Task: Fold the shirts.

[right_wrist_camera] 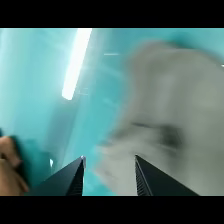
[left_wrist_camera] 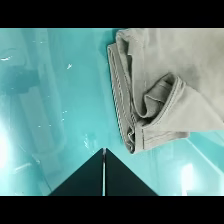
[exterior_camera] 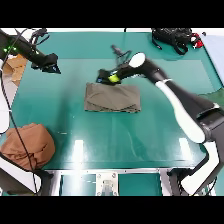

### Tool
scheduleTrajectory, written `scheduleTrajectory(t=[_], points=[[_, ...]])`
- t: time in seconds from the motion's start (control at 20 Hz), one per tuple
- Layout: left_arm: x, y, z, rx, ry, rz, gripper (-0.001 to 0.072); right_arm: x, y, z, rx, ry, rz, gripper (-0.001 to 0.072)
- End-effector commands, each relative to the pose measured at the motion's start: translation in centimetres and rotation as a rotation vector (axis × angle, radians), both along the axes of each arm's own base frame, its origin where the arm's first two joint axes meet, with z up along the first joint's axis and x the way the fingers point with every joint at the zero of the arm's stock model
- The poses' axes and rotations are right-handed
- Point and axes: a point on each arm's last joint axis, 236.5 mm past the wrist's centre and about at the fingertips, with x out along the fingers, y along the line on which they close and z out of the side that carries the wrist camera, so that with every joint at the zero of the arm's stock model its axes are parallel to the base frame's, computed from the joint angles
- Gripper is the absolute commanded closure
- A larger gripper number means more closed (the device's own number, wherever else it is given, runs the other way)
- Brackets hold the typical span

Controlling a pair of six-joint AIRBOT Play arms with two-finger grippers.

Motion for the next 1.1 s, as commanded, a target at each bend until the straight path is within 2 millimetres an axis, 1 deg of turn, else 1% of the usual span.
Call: scheduleTrajectory(t=[0.0, 0.05, 0.1, 0.15, 0.2, 0.25, 0.3, 0.35, 0.4, 0.5, 0.55, 0.6, 0.65, 0.75, 0.8, 0.85, 0.9, 0.95, 1.0, 1.05], points=[[0.1, 0.3, 0.0, 0.003, -0.006, -0.002, 0.0686, 0.4, -11.9, -0.6, -0.121, 0.129, -0.063, 0.0355], [0.0, 0.3, 0.0, 0.003, -0.006, -0.002, 0.0686, 0.2, -15.2, -1.2, -0.152, 0.167, -0.099, 0.0355], [0.0, 0.3, 0.0, 0.003, -0.005, -0.002, 0.0686, -0.1, -18.5, -2.3, -0.176, 0.210, -0.146, 0.0351], [0.0, 0.3, 0.0, 0.003, -0.004, -0.002, 0.0686, -0.7, -21.1, -3.6, -0.178, 0.258, -0.195, 0.0286], [0.0, 0.3, 0.0, 0.003, -0.005, -0.002, 0.0686, -1.4, -23.0, -5.1, -0.173, 0.312, -0.234, 0.0179], [0.1, 0.3, 0.0, 0.003, -0.005, 0.000, 0.0686, -2.4, -24.4, -7.0, -0.162, 0.370, -0.270, 0.0159], [0.1, 0.3, 0.0, 0.001, -0.005, 0.006, 0.0686, -3.3, -25.0, -8.7, -0.141, 0.413, -0.302, 0.0159], [0.1, 0.3, 0.1, 0.001, -0.005, 0.006, 0.0686, -3.7, -24.8, -10.1, -0.111, 0.423, -0.314, 0.0138], [0.1, 0.2, 0.1, 0.000, -0.005, 0.006, 0.0686, -3.9, -24.1, -11.1, -0.069, 0.420, -0.327, 0.0100], [0.1, 0.2, 0.1, -0.002, -0.005, 0.007, 0.0686, -3.7, -21.5, -12.3, 0.031, 0.399, -0.344, 0.0099], [0.1, 0.2, 0.1, -0.003, -0.004, 0.008, 0.0686, -3.7, -19.9, -12.9, 0.066, 0.399, -0.337, 0.0099], [0.1, 0.1, 0.1, -0.004, -0.005, 0.007, 0.0686, -3.6, -18.1, -13.0, 0.108, 0.408, -0.318, 0.0100], [0.1, 0.2, 0.1, -0.004, -0.005, 0.008, 0.0686, -3.4, -15.9, -12.6, 0.171, 0.405, -0.296, 0.0100], [0.1, 0.2, 0.1, -0.004, -0.003, 0.007, 0.0686, -2.3, -12.5, -10.6, 0.278, 0.358, -0.257, 0.0103], [0.1, 0.2, 0.1, -0.004, -0.003, 0.007, 0.0686, -1.5, -11.6, -9.2, 0.309, 0.331, -0.247, 0.0232], [0.1, 0.2, 0.1, -0.004, -0.004, 0.007, 0.0686, -0.7, -11.2, -7.6, 0.325, 0.285, -0.216, 0.0647], [0.1, 0.2, 0.1, -0.004, -0.003, 0.007, 0.0686, 0.1, -11.0, -5.7, 0.339, 0.246, -0.193, 0.0691], [0.0, 0.2, 0.1, -0.004, 0.000, 0.005, 0.0686, 1.2, -11.2, -3.2, 0.358, 0.205, -0.185, 0.0693], [-0.1, 0.2, 0.1, -0.004, 0.003, 0.004, 0.0686, 2.2, -11.9, -0.2, 0.378, 0.153, -0.181, 0.0694], [-0.1, 0.2, 0.1, -0.004, 0.005, 0.002, 0.0686, 3.1, -13.1, 2.9, 0.388, 0.097, -0.182, 0.0694]])
